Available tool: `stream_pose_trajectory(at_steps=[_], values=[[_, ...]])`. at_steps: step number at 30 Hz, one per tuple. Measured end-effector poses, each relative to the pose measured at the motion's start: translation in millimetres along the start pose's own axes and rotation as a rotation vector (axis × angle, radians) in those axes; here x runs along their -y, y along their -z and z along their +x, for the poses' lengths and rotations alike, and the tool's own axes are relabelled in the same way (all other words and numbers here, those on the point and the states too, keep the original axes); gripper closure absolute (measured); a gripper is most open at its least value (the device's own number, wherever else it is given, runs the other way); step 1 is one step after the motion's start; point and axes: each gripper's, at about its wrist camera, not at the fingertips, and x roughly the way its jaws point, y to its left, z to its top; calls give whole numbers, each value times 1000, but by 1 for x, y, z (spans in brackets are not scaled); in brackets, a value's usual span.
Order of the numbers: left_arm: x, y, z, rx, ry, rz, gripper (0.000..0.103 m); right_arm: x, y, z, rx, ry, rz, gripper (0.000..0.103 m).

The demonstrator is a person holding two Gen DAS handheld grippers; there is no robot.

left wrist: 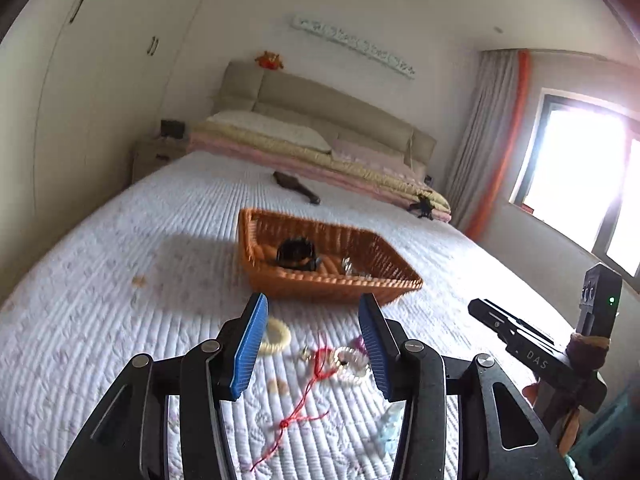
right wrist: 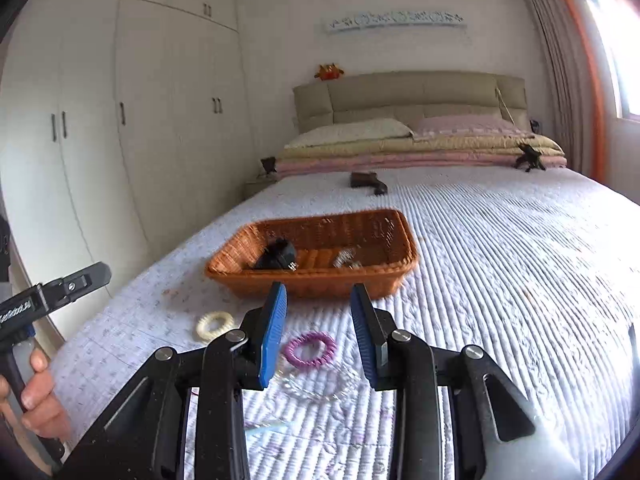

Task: Organize jewelry
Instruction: 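Grasp the red string charm with the left tool while the right tool grasps the purple coil hair tie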

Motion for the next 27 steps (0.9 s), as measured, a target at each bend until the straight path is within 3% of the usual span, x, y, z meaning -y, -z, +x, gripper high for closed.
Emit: stream_pose_trajectory(at_steps=[16, 18, 19, 24, 27], values=[[-18, 34, 72, -275, 16, -9, 55, 15, 17, 49, -159, 40, 27, 67], [-14, 37, 81, -319, 23, 16, 70, 10, 15, 57, -180, 36, 7, 67], [-12, 38, 85, -343, 33, 27, 71, 9, 14, 61, -193, 29, 2, 67], [2, 40, 100, -431, 80, 106, 71, 5, 11, 85, -254, 14, -15, 67], [1, 41, 111, -470, 70, 99, 71, 8, 12, 99, -296, -8, -5, 67]])
